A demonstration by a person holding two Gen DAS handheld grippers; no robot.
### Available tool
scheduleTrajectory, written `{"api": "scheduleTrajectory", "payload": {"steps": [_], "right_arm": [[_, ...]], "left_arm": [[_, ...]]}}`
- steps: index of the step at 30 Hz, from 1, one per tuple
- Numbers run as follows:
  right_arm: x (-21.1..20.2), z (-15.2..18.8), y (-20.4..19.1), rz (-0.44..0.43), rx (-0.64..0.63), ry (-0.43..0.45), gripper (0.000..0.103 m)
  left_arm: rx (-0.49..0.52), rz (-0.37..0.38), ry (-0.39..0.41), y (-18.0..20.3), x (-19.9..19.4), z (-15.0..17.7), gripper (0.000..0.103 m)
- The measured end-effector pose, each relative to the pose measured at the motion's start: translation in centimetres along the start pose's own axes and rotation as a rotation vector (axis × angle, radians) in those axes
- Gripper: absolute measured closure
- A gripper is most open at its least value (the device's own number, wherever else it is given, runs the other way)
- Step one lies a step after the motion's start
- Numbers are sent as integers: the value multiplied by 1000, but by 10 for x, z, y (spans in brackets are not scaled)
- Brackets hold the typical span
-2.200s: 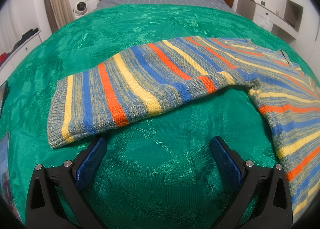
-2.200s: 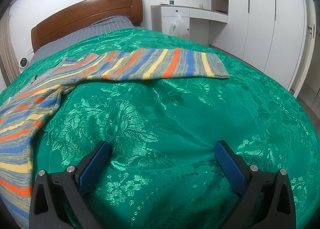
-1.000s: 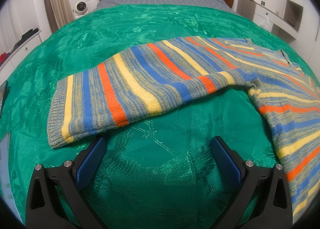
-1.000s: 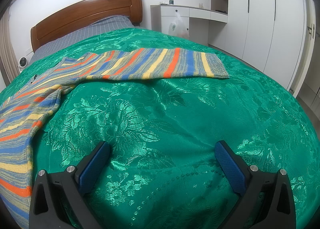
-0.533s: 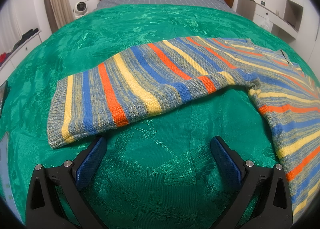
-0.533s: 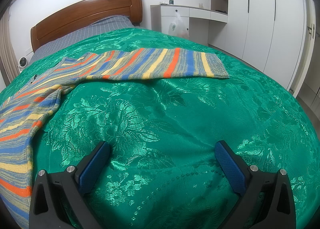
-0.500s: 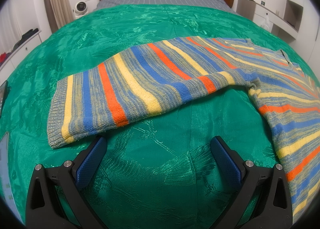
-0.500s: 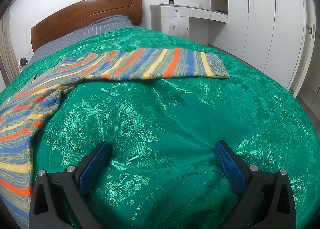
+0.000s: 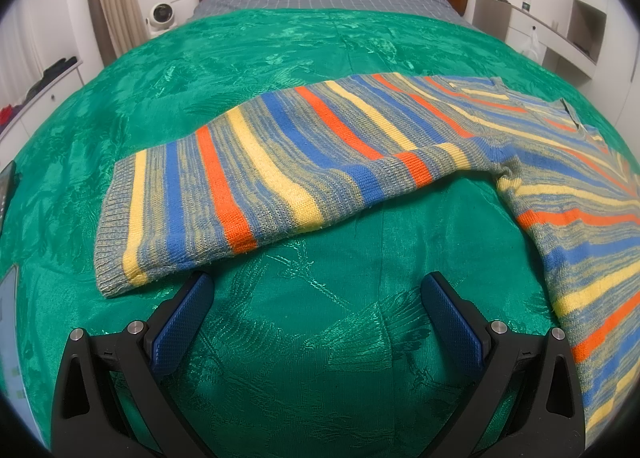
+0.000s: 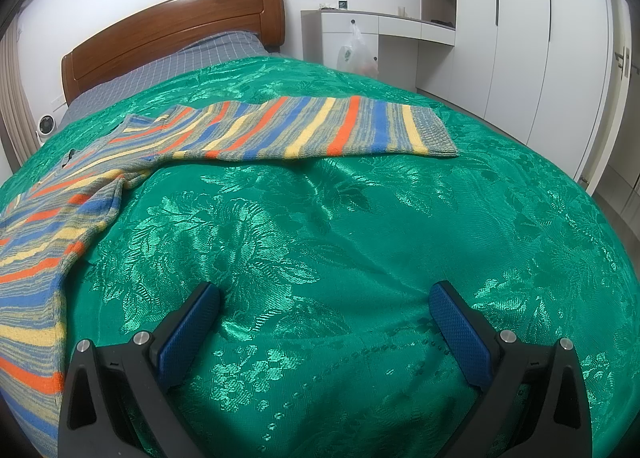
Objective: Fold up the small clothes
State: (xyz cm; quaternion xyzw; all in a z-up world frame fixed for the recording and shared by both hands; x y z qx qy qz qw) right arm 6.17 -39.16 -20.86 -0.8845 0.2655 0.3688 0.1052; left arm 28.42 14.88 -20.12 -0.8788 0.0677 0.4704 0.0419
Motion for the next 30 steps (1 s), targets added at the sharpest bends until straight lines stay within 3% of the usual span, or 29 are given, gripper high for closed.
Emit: {"api": "scheduleTrajectory", "payload": {"steps": [30], "right_arm": [[-5, 2, 7, -33, 5, 7, 0]], "left_arm": [[-25, 14, -25, -3, 2, -7, 0]]}}
Point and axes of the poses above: each gripper's, at about its wrist camera, not at the fingertips, and x roughly the way its jaws point, y to its right, z to its underside, the point moved 1 cm from there along x, roughly the way its jaws point, and after that the axes turned 5 degrees about -y, right-handed, at the moved point
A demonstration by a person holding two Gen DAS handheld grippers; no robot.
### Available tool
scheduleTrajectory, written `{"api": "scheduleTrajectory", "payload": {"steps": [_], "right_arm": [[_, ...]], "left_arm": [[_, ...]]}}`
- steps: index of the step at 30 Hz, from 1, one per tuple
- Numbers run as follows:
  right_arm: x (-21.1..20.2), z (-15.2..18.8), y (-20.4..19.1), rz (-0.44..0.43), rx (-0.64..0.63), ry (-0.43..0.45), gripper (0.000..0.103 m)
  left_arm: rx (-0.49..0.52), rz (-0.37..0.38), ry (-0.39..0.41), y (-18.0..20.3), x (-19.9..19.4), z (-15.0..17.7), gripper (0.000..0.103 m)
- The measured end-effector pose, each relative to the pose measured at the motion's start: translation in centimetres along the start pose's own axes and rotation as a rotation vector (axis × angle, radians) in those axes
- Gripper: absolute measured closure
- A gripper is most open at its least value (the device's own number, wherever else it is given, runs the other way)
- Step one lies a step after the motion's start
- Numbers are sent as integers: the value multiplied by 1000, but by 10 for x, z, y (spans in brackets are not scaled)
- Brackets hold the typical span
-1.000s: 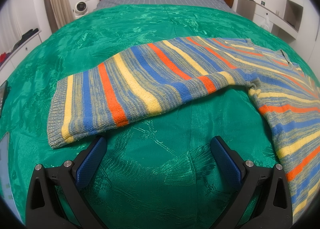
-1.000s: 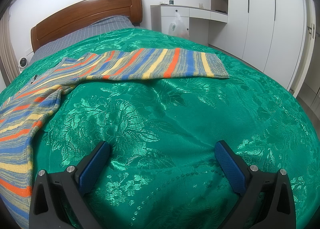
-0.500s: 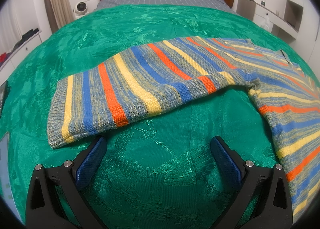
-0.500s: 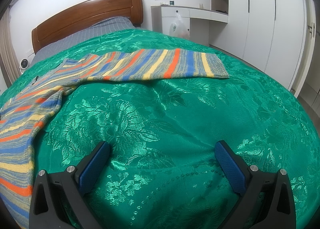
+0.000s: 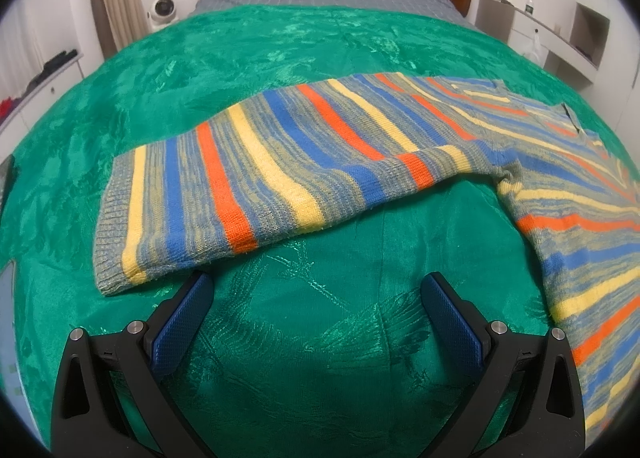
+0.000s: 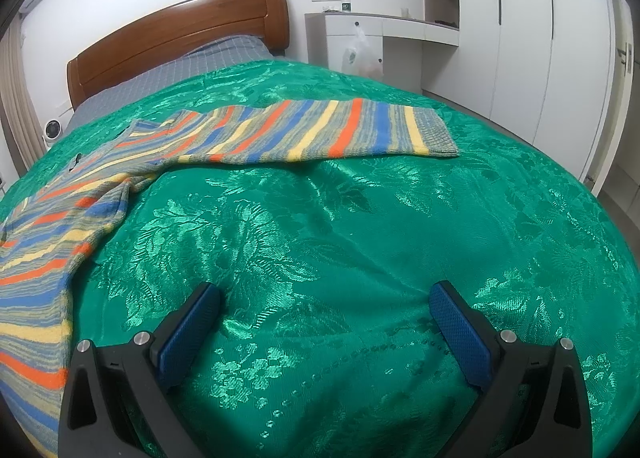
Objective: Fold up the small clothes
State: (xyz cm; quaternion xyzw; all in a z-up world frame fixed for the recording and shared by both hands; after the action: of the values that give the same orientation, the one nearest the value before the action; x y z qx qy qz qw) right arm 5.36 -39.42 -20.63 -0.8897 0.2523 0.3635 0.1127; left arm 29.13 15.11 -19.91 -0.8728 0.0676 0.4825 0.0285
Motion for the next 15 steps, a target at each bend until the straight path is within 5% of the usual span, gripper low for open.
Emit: {"api": "scheduleTrajectory", "payload": {"steps": [4, 6, 11, 15], "right_arm": [[-1, -10, 1, -23, -9, -77, 0], [-8, -25, 9, -122, 27, -102, 1], [-28, -82, 51, -288, 91, -43, 1], [1, -135, 105, -395, 228, -116, 4]], "left_arm": [[-26, -1, -75, -1, -5, -3, 0], [-75, 15, -80, -3, -16, 3, 1], [-190, 145, 27, 2, -72, 30, 1], [-220, 158, 75, 14, -90, 44, 1]]}}
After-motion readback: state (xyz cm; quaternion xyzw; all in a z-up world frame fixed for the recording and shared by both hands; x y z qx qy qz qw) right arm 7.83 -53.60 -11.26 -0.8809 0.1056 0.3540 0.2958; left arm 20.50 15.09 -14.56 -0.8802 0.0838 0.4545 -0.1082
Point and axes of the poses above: each gripper's, at about its wrist camera, not at the fingertips, and x roughly the way its jaws point, y to its right, z to its underside, the point moved 1 cm from there along x, roughly the way its jaws point, and after that the axes turned 5 degrees about -y, right-handed, at the moved point
